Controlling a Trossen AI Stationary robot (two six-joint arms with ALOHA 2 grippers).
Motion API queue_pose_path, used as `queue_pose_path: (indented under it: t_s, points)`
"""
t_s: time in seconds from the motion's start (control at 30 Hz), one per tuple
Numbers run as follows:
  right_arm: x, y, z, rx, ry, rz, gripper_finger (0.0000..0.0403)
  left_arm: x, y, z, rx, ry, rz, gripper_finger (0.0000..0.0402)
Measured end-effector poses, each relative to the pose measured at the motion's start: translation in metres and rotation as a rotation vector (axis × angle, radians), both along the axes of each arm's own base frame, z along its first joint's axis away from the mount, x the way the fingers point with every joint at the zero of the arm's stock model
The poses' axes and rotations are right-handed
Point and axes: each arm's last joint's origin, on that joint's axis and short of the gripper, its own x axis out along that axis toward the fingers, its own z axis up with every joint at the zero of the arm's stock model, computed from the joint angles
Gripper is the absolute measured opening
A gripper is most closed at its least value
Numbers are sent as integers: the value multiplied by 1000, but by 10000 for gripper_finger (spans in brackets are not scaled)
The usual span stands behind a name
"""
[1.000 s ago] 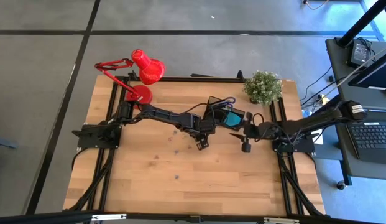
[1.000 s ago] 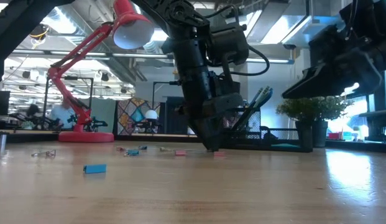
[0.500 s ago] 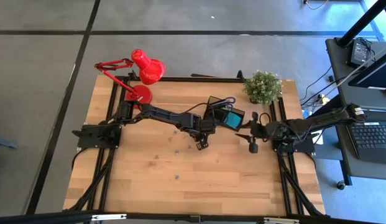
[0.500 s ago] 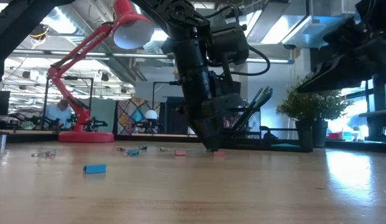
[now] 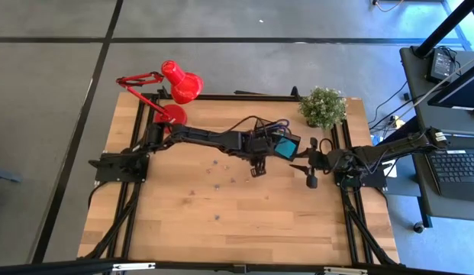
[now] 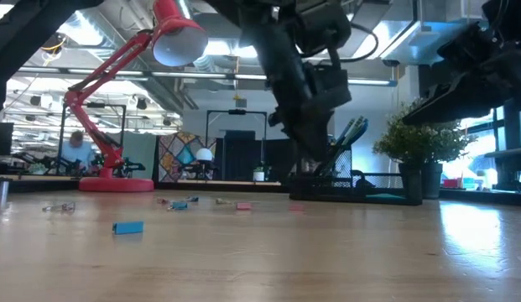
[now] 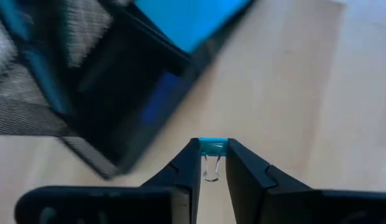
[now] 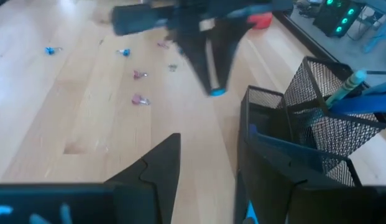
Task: Pick and place office supplies into organizer
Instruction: Put the blue binder clip into the black desk organizer
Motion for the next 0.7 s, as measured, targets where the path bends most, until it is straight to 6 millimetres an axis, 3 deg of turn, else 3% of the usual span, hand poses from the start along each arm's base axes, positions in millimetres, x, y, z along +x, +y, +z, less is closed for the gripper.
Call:
queue_pose_path:
  t_s: [0.7]
  points:
    - [-1, 0, -1, -4, 15, 0, 162, 10, 45, 11, 74, -152, 1, 56]
